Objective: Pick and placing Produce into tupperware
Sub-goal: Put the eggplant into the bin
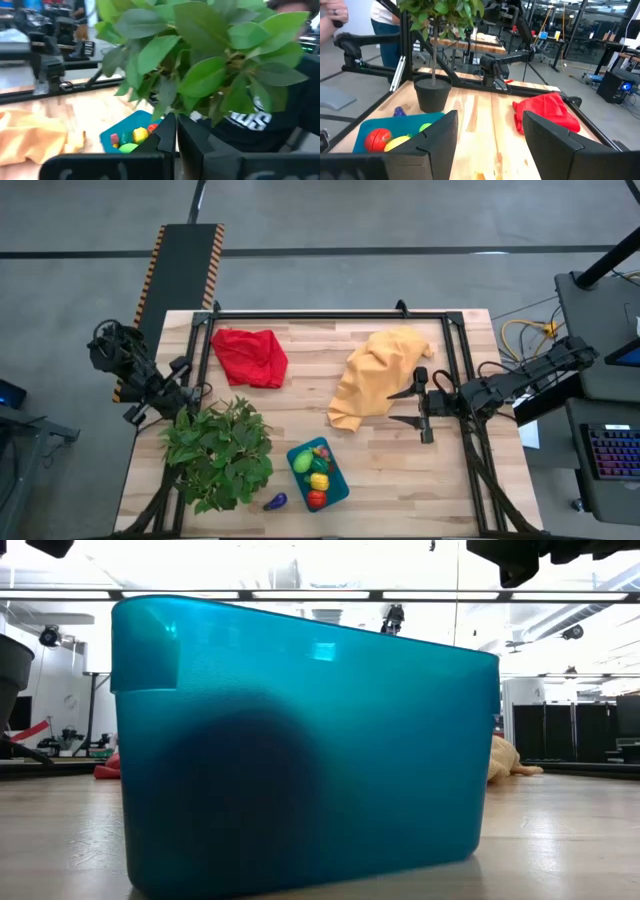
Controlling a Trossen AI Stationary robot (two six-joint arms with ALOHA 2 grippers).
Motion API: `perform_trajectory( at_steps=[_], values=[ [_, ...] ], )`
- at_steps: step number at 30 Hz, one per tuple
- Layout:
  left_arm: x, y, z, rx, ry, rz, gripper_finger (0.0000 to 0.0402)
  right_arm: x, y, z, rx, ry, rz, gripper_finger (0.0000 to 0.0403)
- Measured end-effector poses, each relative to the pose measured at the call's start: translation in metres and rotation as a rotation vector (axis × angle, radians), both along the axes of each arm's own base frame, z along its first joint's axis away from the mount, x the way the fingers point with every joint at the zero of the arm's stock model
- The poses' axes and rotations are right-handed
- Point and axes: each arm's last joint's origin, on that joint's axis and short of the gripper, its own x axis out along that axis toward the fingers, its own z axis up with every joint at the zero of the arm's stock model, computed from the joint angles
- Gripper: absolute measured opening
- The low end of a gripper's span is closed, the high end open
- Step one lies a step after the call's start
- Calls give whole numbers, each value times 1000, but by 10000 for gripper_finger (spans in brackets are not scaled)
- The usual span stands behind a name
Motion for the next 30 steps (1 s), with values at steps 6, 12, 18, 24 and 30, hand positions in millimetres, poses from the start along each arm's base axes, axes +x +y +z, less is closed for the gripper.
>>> perform_trajectory(
  at_steps=[6, 12, 18, 24, 30],
  values=[
    [6, -5, -2, 30, 22, 46, 0, 0, 0, -1, 20, 7, -2, 215],
    [9, -8, -1, 82, -3, 54, 0, 0, 0, 0, 24, 6, -2, 215],
    [3, 2, 26, 92, -213, 120, 0, 0, 0, 1, 28, -4, -2, 215],
    [10, -2, 70, 209, -554, 286, 0, 0, 0, 1, 9, -5, -1, 215],
    [29, -22, 111, 323, -619, 340, 0, 0, 0, 1, 2, -5, -1, 215]
  ],
)
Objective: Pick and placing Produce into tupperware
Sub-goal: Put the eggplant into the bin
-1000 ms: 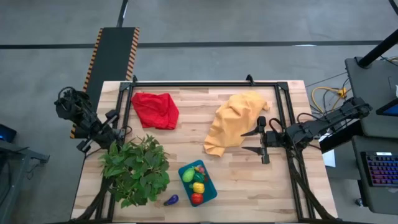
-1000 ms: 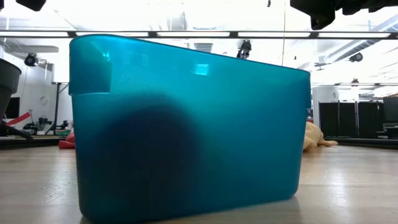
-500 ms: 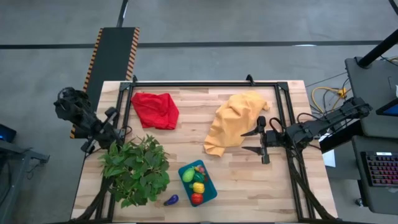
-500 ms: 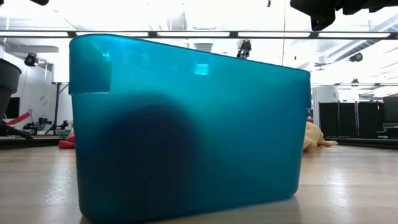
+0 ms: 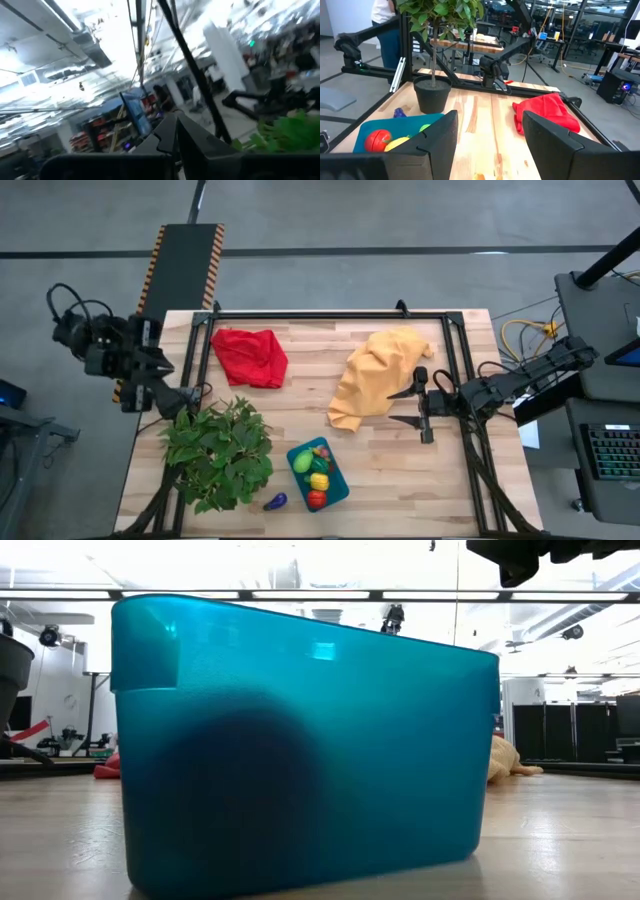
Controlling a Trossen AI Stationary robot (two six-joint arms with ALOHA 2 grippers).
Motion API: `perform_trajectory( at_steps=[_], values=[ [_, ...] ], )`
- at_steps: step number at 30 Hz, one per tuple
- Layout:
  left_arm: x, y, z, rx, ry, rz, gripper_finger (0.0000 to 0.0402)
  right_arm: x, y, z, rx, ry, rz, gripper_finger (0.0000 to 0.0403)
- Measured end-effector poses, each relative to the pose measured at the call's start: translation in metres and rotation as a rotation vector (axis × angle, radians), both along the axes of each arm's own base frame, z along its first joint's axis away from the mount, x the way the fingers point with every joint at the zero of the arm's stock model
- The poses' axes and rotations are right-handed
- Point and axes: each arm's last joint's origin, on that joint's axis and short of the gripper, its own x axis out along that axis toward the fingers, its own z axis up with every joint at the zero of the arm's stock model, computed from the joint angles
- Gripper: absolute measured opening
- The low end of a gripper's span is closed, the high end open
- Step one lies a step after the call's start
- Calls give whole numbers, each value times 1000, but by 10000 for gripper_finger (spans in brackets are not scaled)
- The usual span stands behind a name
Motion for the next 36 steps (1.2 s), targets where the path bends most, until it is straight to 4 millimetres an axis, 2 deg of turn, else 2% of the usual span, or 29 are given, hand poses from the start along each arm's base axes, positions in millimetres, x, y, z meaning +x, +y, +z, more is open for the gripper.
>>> perform_trajectory(
  at_steps=[6, 10, 16, 21, 26, 31, 36],
  values=[
    [40, -42, 28, 154, 70, 122, 0, 0, 0, 0, 0, 0, 0, 215],
    [52, -49, 52, 164, 125, 359, 0, 0, 0, 0, 0, 0, 0, 215],
    [75, -74, 64, 227, 209, 466, 0, 0, 0, -1, -2, 5, 0, 215],
    [77, -95, 64, 261, 213, 398, 0, 0, 0, -1, -4, 7, 0, 215],
    [71, -91, 60, 249, 212, 373, 0, 0, 0, -1, -10, 7, 1, 215],
    [65, -76, 63, 233, 174, 263, 0, 0, 0, 0, 0, -1, -1, 215],
    [63, -54, 68, 234, 136, 240, 0, 0, 0, 0, 39, 1, -3, 215]
  ],
)
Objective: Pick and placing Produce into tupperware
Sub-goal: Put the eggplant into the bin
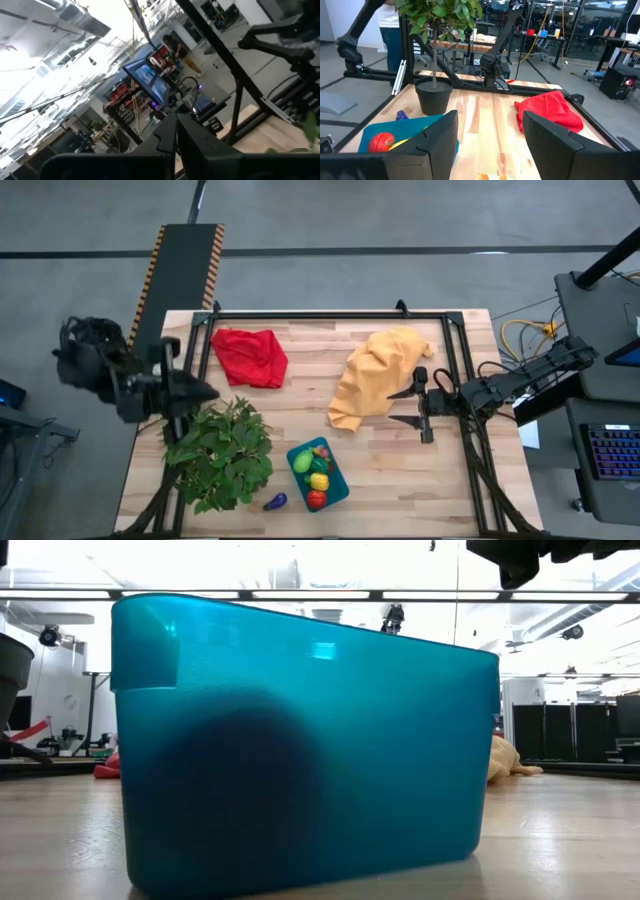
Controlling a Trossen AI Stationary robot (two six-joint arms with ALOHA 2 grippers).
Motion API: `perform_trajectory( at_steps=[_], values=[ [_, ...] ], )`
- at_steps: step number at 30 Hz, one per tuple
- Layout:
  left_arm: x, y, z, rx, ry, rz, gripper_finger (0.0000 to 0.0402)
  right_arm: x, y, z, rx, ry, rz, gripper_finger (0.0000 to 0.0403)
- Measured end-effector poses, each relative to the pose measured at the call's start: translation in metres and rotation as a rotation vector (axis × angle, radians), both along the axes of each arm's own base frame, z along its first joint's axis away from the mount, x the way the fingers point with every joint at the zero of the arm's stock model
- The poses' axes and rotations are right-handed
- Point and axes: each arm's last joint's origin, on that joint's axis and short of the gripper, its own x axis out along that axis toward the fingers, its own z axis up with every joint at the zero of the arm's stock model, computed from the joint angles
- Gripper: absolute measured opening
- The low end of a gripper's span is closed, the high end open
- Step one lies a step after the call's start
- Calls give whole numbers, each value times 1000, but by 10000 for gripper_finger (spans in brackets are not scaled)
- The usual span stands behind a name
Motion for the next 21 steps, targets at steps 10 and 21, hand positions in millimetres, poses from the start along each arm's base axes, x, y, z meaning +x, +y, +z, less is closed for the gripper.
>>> perform_trajectory(
  at_steps=[10, 21],
  values=[
    [50, 47, -6, 1, 18, 96, 0, 0, 0, -1, 29, 8, -2, 215],
    [47, 64, 9, -31, -9, 114, 0, 0, 0, -5, 20, 47, -3, 215]
  ],
)
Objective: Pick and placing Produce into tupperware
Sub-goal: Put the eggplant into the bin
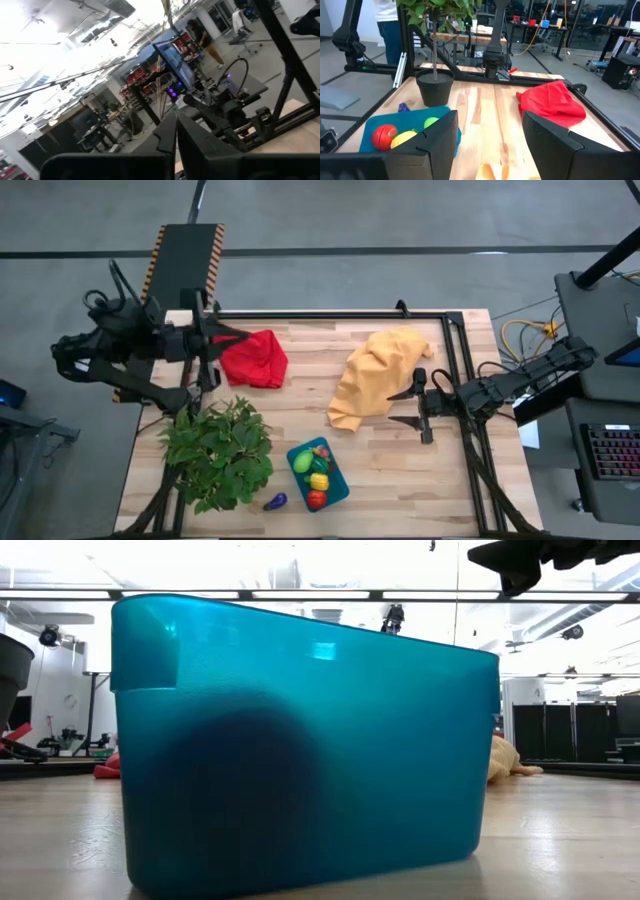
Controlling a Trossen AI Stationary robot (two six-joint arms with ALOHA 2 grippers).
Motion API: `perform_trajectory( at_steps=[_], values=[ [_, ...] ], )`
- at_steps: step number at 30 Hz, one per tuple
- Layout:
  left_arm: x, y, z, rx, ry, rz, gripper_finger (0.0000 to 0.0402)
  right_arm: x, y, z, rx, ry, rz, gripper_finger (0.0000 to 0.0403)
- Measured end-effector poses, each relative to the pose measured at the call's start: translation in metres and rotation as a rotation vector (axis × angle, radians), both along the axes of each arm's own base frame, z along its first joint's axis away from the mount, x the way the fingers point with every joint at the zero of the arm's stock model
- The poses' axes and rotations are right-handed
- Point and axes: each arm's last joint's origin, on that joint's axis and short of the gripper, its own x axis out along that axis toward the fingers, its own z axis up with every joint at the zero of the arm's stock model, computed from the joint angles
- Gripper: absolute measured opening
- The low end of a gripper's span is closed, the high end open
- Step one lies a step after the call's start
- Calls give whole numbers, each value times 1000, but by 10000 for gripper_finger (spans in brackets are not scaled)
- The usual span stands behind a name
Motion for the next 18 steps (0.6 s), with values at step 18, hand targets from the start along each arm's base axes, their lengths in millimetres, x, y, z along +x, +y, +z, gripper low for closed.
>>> perform_trajectory(
  at_steps=[18],
  values=[
    [50, 70, -18, 10, 154, 311, 0, 0, 0, 0, 19, 0, -2, 215]
  ],
)
